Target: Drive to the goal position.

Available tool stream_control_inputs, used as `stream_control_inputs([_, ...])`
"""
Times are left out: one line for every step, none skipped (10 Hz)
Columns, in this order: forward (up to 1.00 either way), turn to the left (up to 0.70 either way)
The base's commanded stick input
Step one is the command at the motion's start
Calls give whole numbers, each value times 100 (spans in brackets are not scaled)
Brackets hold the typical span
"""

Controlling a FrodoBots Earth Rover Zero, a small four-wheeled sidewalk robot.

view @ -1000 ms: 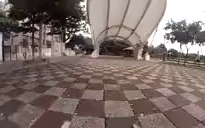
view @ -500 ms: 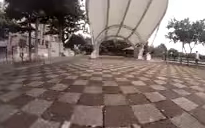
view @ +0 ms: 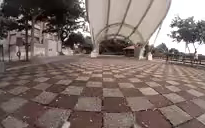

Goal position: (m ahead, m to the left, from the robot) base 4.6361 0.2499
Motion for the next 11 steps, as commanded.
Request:
stream_control_inputs([100,-35])
stream_control_inputs([100,-38])
stream_control_inputs([100,0])
stream_control_inputs([100,0])
stream_control_inputs([100,0])
stream_control_inputs([100,0])
stream_control_inputs([100,0])
stream_control_inputs([100,0])
stream_control_inputs([100,0])
stream_control_inputs([100,0])
stream_control_inputs([100,0])
